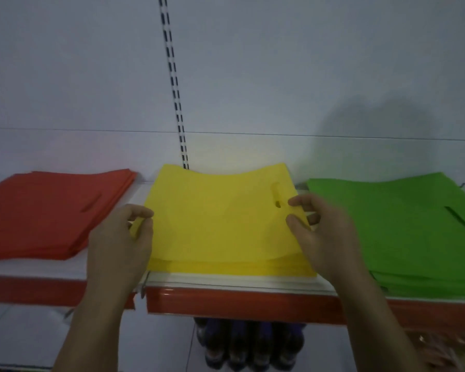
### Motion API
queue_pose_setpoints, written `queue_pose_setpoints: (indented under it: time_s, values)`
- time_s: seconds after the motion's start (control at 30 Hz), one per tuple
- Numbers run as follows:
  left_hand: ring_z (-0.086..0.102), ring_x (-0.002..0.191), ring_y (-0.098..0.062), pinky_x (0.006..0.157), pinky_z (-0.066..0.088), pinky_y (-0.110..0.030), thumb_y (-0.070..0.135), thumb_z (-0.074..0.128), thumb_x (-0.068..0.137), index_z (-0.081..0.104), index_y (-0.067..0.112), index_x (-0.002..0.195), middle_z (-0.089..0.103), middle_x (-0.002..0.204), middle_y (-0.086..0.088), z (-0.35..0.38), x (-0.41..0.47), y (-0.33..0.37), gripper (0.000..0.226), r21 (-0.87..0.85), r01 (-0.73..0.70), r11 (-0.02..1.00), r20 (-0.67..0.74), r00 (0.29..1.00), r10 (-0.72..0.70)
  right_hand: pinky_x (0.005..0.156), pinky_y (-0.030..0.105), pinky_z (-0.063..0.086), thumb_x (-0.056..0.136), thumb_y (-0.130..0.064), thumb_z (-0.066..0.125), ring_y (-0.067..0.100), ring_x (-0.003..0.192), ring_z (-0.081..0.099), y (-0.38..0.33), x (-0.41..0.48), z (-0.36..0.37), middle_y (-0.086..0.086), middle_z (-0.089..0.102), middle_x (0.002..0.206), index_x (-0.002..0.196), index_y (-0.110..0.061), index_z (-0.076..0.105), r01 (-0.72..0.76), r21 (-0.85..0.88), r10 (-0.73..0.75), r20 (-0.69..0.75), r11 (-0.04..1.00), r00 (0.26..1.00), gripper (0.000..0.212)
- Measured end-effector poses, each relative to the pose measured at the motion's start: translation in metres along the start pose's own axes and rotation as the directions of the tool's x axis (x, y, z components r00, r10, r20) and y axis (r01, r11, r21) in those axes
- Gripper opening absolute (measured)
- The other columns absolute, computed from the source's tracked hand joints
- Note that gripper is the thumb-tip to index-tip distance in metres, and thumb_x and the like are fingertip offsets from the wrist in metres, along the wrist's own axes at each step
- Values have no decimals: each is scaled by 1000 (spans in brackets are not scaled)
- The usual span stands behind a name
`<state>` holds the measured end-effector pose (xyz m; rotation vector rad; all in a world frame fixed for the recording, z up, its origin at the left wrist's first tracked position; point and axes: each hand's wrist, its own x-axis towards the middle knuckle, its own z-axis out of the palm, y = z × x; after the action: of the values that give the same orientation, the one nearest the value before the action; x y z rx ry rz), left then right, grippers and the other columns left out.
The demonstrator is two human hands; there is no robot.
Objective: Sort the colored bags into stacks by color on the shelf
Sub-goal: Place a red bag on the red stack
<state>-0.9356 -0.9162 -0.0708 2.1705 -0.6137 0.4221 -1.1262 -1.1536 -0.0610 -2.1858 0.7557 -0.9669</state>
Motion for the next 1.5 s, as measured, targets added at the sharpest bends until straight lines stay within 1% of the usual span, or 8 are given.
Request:
queue_pose_setpoints:
  time_s: [0.13, 0.27, 0.43, 0.57, 0.83, 1.13, 1.4, 1.5]
  values:
    - [56, 116, -26, 97, 41, -39, 26, 71, 87, 68, 19, 115, 62, 127, -3, 0, 6, -28, 29, 103, -48, 994, 249, 968, 21, 71, 23, 39, 87, -21, 72, 11, 81, 58, -11, -13, 24, -1, 70, 111, 118, -24, 68, -42, -188, 41, -12, 981, 999, 31]
    - [41, 136, -24, 106, 39, -43, 42, 67, 87, 65, 26, 124, 35, 156, 1, -2, 10, -41, 40, 159, -128, 979, 422, 905, 50, 103, 34, 40, 86, -14, 71, 29, 129, 52, -14, -23, 37, 10, 51, 147, 123, -21, 68, -130, -323, 144, 21, 937, 989, 38]
    - [43, 134, -17, 109, 35, -35, 53, 56, 85, 61, 27, 129, 44, 149, 5, -15, 19, -52, 52, 87, -253, 963, 476, 860, 183, 104, 54, 42, 77, -2, 75, 37, 122, 54, -33, -35, 51, 8, 67, 126, 110, -19, 74, -61, -380, -10, -182, 923, 983, 38]
    - [51, 124, -18, 98, 44, -39, 44, 55, 82, 64, 27, 121, 54, 135, 7, -33, 18, -61, 44, 79, -286, 955, 347, 906, 243, 100, 49, 45, 79, -12, 77, 31, 119, 55, -59, -47, 61, 0, 69, 120, 107, -24, 72, -7, -336, -66, -205, 942, 977, 31]
    - [52, 117, -8, 104, 32, -15, 29, 59, 85, 66, 20, 119, 58, 125, 11, -87, 1, -91, 36, 80, -183, 980, 73, 981, 178, 94, 16, 31, 93, -33, 65, 5, 123, 48, -118, -39, 136, -23, 58, 122, 123, -37, 62, 232, -63, -204, 289, 971, 935, 31]
    - [50, 124, -12, 102, 50, -42, 35, 62, 91, 59, 30, 131, 55, 137, 11, -203, -46, -183, 40, 357, 239, 903, -159, 968, -194, 86, -5, 29, 83, -18, 75, -8, 96, 49, -209, -57, 235, -17, 64, 105, 111, -28, 71, 379, 283, -470, 423, 881, 775, 30]
    - [46, 127, -12, 101, 45, -34, 31, 63, 90, 58, 25, 131, 53, 138, 8, -303, -49, -291, 42, 460, 369, 808, -289, 922, -257, 94, 21, 38, 86, -19, 71, 5, 109, 56, -317, -107, 347, -20, 63, 110, 115, -31, 66, 451, 400, -602, 494, 798, 628, 32]
    - [44, 128, -12, 100, 43, -32, 32, 65, 91, 56, 28, 132, 51, 140, 9, -354, -43, -345, 43, 488, 403, 774, -311, 909, -277, 85, 8, 37, 87, -23, 70, -1, 99, 57, -369, -130, 403, -27, 61, 103, 109, -39, 62, 432, 439, -615, 522, 788, 591, 28]
